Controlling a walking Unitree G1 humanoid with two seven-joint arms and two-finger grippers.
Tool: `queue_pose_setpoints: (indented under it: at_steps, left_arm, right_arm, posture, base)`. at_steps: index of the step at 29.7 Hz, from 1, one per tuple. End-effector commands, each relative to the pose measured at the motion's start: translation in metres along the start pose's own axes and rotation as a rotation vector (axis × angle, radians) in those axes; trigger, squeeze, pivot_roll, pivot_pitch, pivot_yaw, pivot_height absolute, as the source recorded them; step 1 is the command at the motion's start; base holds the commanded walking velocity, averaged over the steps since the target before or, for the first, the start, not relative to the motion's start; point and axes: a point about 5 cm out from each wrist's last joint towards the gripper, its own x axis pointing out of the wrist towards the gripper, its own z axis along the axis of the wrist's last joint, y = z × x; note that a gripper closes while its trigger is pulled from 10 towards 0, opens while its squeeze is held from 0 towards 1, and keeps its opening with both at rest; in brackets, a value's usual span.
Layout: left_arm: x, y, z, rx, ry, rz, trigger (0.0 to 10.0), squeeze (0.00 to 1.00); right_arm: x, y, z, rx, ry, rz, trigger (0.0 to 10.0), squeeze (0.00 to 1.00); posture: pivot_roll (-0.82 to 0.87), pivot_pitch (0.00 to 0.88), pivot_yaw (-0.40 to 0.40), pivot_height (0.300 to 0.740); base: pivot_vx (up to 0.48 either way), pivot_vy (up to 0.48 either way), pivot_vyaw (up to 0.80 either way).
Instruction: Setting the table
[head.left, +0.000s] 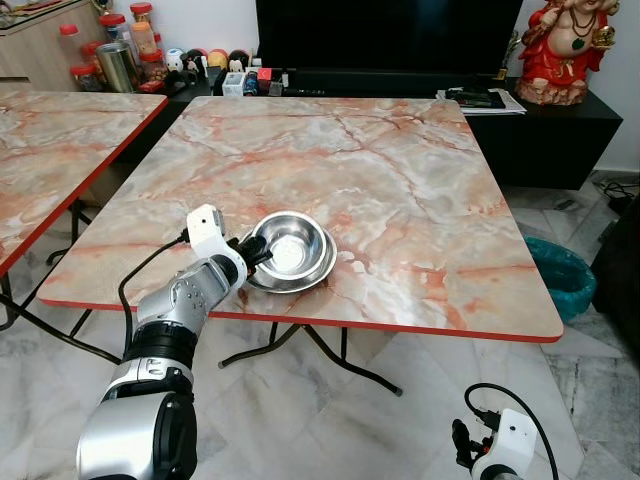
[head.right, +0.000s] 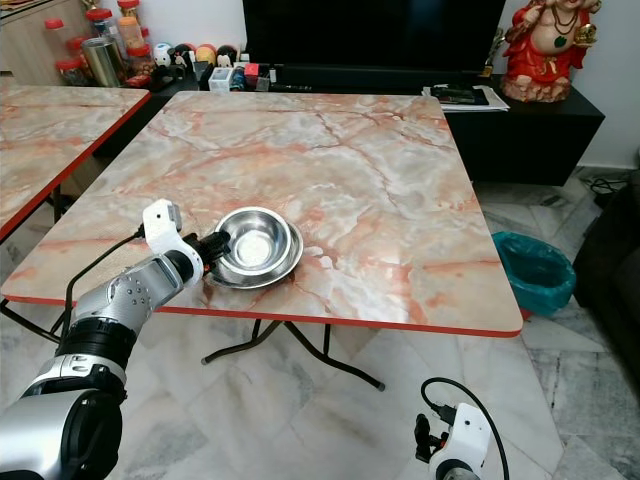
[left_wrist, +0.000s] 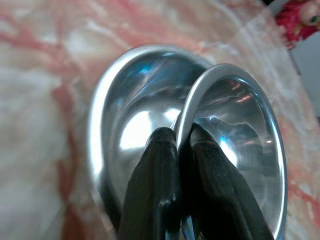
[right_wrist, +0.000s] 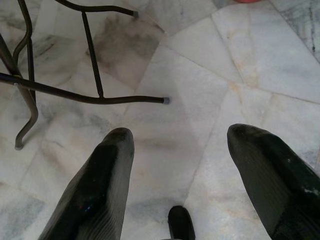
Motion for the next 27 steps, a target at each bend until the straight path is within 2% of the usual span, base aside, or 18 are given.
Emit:
queue_pose_setpoints:
  at_steps: [1, 6, 10, 17, 19, 23, 24, 26, 27]
  left_arm:
    - [0.0, -0.002, 0.009, -0.016, -0.02, 0.008, 10.0, 0.0]
    - [0.001, -0.003, 0.013, -0.033, -0.037, 0.02, 10.0, 0.0]
    - [0.004, -0.01, 0.015, -0.081, -0.051, 0.005, 10.0, 0.0]
    - [0.006, -0.015, 0.014, -0.086, -0.042, -0.008, 10.0, 0.0]
    - [0.007, -0.015, 0.014, -0.078, -0.042, -0.008, 10.0, 0.0]
    - [0.007, -0.015, 0.018, 0.033, -0.081, 0.004, 10.0, 0.0]
    - [0.007, -0.016, 0.019, 0.045, -0.094, -0.002, 10.0, 0.0]
    - [0.006, -0.018, 0.022, 0.017, -0.12, -0.02, 10.0, 0.0]
    - [0.005, -0.018, 0.026, 0.043, -0.147, -0.023, 10.0, 0.0]
  right_arm:
    - [0.0, -0.001, 0.0, 0.002, 0.001, 0.002, 10.0, 0.0]
    - [0.0, -0.001, 0.0, 0.0, 0.002, 0.004, 10.0, 0.0]
    - [-0.001, -0.001, 0.0, 0.0, 0.002, 0.006, 10.0, 0.0]
    - [-0.001, -0.001, -0.001, -0.001, 0.0, 0.005, 10.0, 0.0]
    - [-0.001, -0.001, -0.001, 0.0, -0.001, 0.005, 10.0, 0.0]
    - [-0.001, -0.002, -0.001, 0.001, -0.001, 0.004, 10.0, 0.0]
    - [-0.001, -0.002, -0.001, 0.0, -0.001, 0.004, 10.0, 0.0]
    - [-0.001, -0.002, -0.001, 0.0, -0.001, 0.004, 10.0, 0.0]
    - [-0.001, -0.001, -0.001, 0.008, -0.001, 0.006, 10.0, 0.0]
  posture:
    - [0.04, 0.0, 0.012, 0.736]
    - [0.04, 0.0, 0.011, 0.736]
    - [0.03, 0.0, 0.011, 0.736]
    - [0.03, 0.0, 0.012, 0.736]
    - [0.03, 0.0, 0.012, 0.736]
    - [0.03, 0.0, 0.012, 0.736]
    - [0.03, 0.0, 0.012, 0.736]
    - [0.03, 0.0, 0.011, 0.736]
    - [0.03, 0.0, 0.011, 0.736]
  base:
    - [0.0, 0.0, 0.0]
    - [0.0, 0.0, 0.0]
    - [0.0, 0.0, 0.0]
    - [0.0, 0.0, 0.0]
    - [0.0, 0.0, 0.0]
    - [0.0, 0.0, 0.0]
    - [0.0, 0.0, 0.0]
    - [0.0, 0.0, 0.0]
    - [0.0, 0.0, 0.0]
